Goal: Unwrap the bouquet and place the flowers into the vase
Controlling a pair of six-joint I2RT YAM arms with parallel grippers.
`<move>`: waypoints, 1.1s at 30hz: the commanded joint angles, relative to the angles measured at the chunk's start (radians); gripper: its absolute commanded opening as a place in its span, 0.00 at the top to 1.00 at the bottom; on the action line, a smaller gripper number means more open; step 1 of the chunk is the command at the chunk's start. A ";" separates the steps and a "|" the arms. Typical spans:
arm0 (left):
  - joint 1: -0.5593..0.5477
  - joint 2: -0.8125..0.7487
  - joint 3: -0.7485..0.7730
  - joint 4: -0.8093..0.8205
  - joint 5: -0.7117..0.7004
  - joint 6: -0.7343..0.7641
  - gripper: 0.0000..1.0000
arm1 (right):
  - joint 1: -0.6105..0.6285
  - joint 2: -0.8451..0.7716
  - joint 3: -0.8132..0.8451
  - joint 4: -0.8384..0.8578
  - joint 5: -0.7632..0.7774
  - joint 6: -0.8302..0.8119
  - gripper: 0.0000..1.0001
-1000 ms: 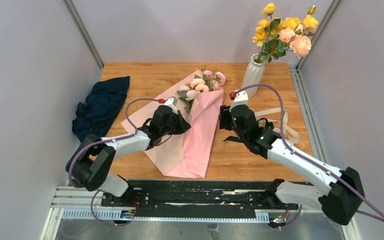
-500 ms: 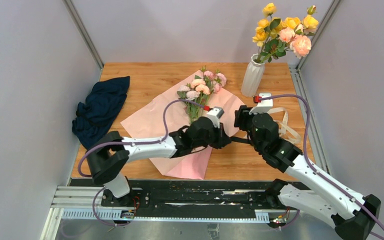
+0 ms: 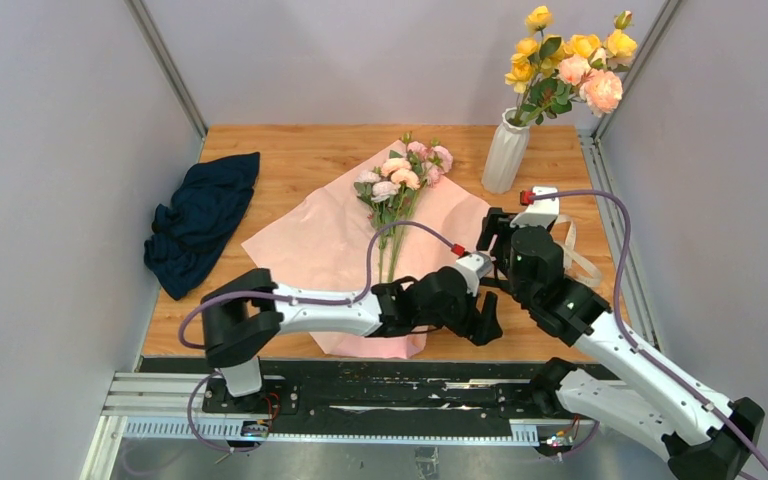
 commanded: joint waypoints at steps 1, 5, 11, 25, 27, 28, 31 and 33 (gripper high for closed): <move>-0.058 -0.158 0.007 -0.123 -0.064 0.106 0.23 | -0.031 0.014 -0.015 -0.069 0.021 0.031 0.25; -0.115 -0.269 0.015 -0.267 -0.138 0.158 0.20 | -0.035 0.040 -0.015 -0.095 0.012 0.081 0.19; -0.127 -0.510 -0.150 -0.334 -0.308 0.131 0.20 | -0.034 0.073 -0.041 -0.158 -0.100 0.214 0.16; -0.101 -0.506 -0.483 -0.258 -0.472 -0.016 0.21 | 0.121 0.004 -0.314 -0.214 -0.106 0.468 0.15; -0.101 -0.472 -0.500 -0.218 -0.450 -0.034 0.21 | 0.155 -0.004 -0.336 -0.225 -0.091 0.499 0.15; -0.101 -0.454 -0.507 -0.191 -0.445 -0.041 0.21 | 0.175 -0.002 -0.346 -0.224 -0.093 0.513 0.15; -0.101 -0.428 -0.508 -0.178 -0.466 -0.048 0.22 | 0.229 0.014 -0.366 -0.226 -0.081 0.555 0.15; -0.101 -0.416 -0.508 -0.181 -0.480 -0.049 0.22 | 0.271 0.029 -0.370 -0.227 -0.063 0.584 0.15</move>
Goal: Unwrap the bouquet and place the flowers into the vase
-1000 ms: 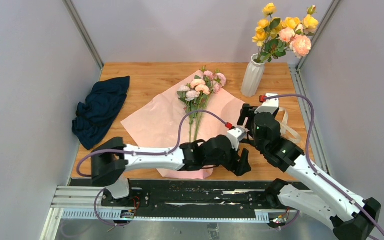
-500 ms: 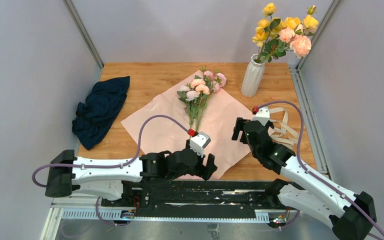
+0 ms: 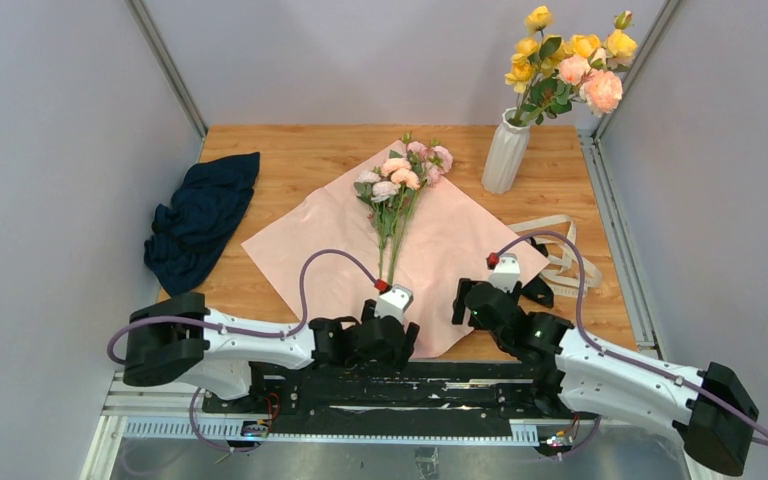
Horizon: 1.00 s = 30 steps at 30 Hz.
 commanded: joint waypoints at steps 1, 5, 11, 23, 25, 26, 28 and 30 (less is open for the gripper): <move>0.003 0.023 -0.002 0.068 -0.039 -0.033 0.22 | 0.088 0.024 -0.023 -0.032 0.070 0.116 0.15; 0.005 0.059 0.001 0.083 -0.040 -0.032 0.23 | 0.147 0.059 -0.037 -0.005 0.089 0.168 0.16; 0.012 0.141 0.029 0.119 0.000 -0.031 0.20 | 0.148 0.169 -0.079 0.120 0.061 0.168 0.33; 0.111 0.140 0.011 0.144 0.033 -0.009 0.20 | 0.069 0.304 -0.075 0.307 0.040 0.062 1.00; 0.129 0.133 0.016 0.138 0.041 0.004 0.20 | 0.019 0.331 -0.066 0.332 -0.006 0.027 1.00; 0.133 0.130 0.025 0.130 0.040 0.011 0.20 | -0.008 0.350 -0.064 0.357 -0.032 0.010 1.00; 0.140 0.127 0.045 0.107 0.033 0.028 0.20 | -0.060 0.376 -0.061 0.406 -0.083 -0.011 1.00; 0.154 0.131 0.060 0.094 0.032 0.042 0.20 | -0.101 0.416 -0.051 0.444 -0.118 -0.028 1.00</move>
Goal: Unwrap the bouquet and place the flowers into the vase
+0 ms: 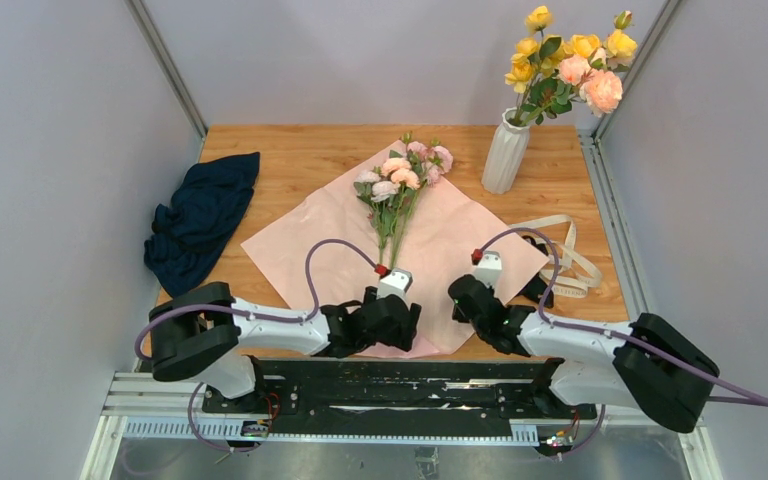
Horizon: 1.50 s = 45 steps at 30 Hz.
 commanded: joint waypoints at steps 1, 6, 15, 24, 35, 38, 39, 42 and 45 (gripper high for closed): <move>0.035 -0.002 0.037 -0.025 0.001 0.045 0.20 | -0.091 0.096 0.022 0.092 -0.096 -0.073 1.00; 0.119 0.045 0.057 0.020 0.067 0.072 0.20 | -0.152 0.234 0.121 0.127 -0.164 -0.102 1.00; 0.255 0.156 0.131 0.071 0.179 0.122 0.21 | -0.227 0.426 0.279 0.146 -0.222 -0.135 1.00; 0.362 0.208 0.203 0.079 0.259 0.174 0.21 | -0.286 0.526 0.430 0.107 -0.247 -0.169 1.00; 0.305 -0.077 0.149 0.001 0.204 0.186 0.20 | -0.233 0.318 0.405 0.049 -0.236 -0.198 1.00; 0.289 -0.162 0.145 -0.065 0.136 0.161 0.20 | -0.186 0.337 0.428 0.019 -0.226 -0.202 1.00; 0.290 -0.190 0.137 -0.075 0.111 0.152 0.20 | -0.174 0.360 0.435 0.015 -0.228 -0.201 1.00; 0.289 -0.302 0.097 -0.156 0.025 0.136 0.20 | -0.135 0.412 0.446 0.021 -0.242 -0.187 1.00; 0.291 -0.409 0.052 -0.229 -0.071 0.126 0.20 | -0.079 0.454 0.448 0.032 -0.243 -0.170 1.00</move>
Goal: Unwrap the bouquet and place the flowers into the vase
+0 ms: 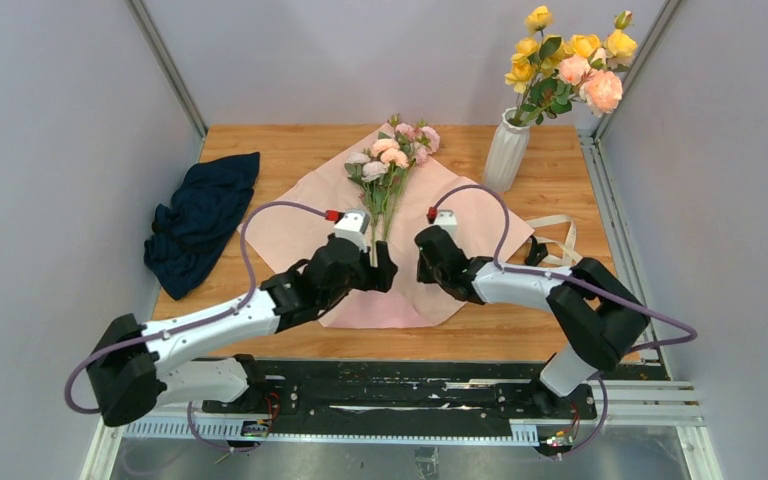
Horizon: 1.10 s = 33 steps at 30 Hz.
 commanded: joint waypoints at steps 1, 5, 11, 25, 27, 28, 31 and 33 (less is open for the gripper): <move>0.003 -0.145 -0.077 -0.163 -0.192 -0.022 0.20 | 0.091 0.058 0.016 -0.036 0.002 0.017 1.00; 0.035 -0.224 -0.124 -0.234 -0.241 -0.031 0.20 | 0.217 0.048 0.007 -0.051 0.045 0.038 1.00; 0.088 -0.197 -0.162 -0.213 -0.244 -0.039 0.20 | 0.407 0.009 -0.071 -0.055 0.121 0.122 1.00; 0.095 -0.114 -0.119 -0.164 -0.207 -0.049 0.20 | 0.567 -0.053 -0.134 -0.137 0.314 0.184 1.00; 0.095 -0.119 -0.136 -0.149 -0.196 -0.067 0.20 | 0.533 -0.084 -0.111 -0.139 0.344 0.138 0.99; 0.095 -0.126 -0.149 -0.140 -0.194 -0.075 0.20 | 0.493 -0.098 -0.096 -0.130 0.308 0.113 0.91; 0.095 -0.158 -0.198 -0.110 -0.194 -0.106 0.19 | 0.321 -0.109 -0.026 -0.119 0.129 0.037 0.68; 0.095 -0.185 -0.231 -0.107 -0.214 -0.136 0.10 | 0.270 -0.093 0.038 -0.118 0.143 -0.016 0.63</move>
